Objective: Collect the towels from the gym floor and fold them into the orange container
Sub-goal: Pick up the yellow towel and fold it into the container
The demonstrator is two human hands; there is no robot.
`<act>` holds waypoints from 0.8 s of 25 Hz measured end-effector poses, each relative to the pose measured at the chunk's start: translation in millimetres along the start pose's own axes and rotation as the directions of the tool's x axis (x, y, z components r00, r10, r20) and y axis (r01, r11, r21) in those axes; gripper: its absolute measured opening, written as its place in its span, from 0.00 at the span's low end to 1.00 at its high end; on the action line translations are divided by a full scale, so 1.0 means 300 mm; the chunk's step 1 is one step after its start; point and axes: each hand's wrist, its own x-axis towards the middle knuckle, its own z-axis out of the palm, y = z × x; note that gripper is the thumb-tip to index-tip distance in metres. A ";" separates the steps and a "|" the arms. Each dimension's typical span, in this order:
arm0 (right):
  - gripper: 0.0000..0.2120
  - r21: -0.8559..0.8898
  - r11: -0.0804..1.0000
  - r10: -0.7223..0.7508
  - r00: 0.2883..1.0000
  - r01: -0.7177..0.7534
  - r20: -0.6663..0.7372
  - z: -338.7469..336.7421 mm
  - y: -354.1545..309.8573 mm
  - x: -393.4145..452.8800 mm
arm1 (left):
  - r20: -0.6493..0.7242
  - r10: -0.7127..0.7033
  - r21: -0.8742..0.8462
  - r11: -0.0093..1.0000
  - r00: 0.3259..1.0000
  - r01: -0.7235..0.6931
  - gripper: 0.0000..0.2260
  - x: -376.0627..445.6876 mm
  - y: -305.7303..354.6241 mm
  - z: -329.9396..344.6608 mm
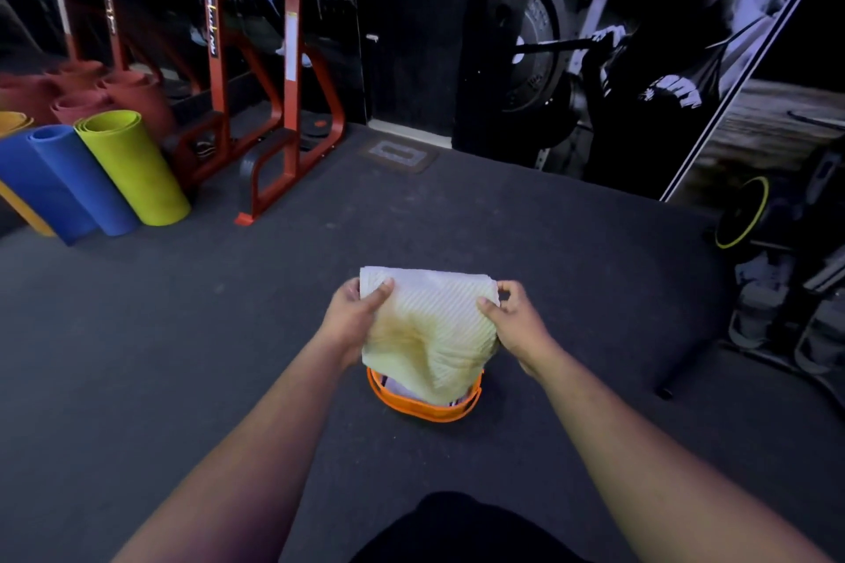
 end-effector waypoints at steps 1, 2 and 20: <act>0.12 0.045 0.999 -0.004 1.000 0.005 -0.022 0.015 0.006 -0.010 | -0.016 -0.024 -0.035 0.999 1.000 0.024 0.16 0.006 -0.016 -0.011; 0.15 0.078 0.997 0.002 0.999 0.001 -0.048 0.025 0.013 -0.014 | -0.016 -0.042 -0.061 0.997 0.999 0.041 0.15 0.007 -0.028 -0.022; 0.38 -0.496 0.868 0.114 0.974 -0.002 0.195 0.104 0.340 0.259 | 0.244 -0.139 0.773 0.625 0.960 -0.107 0.29 0.368 -0.262 -0.104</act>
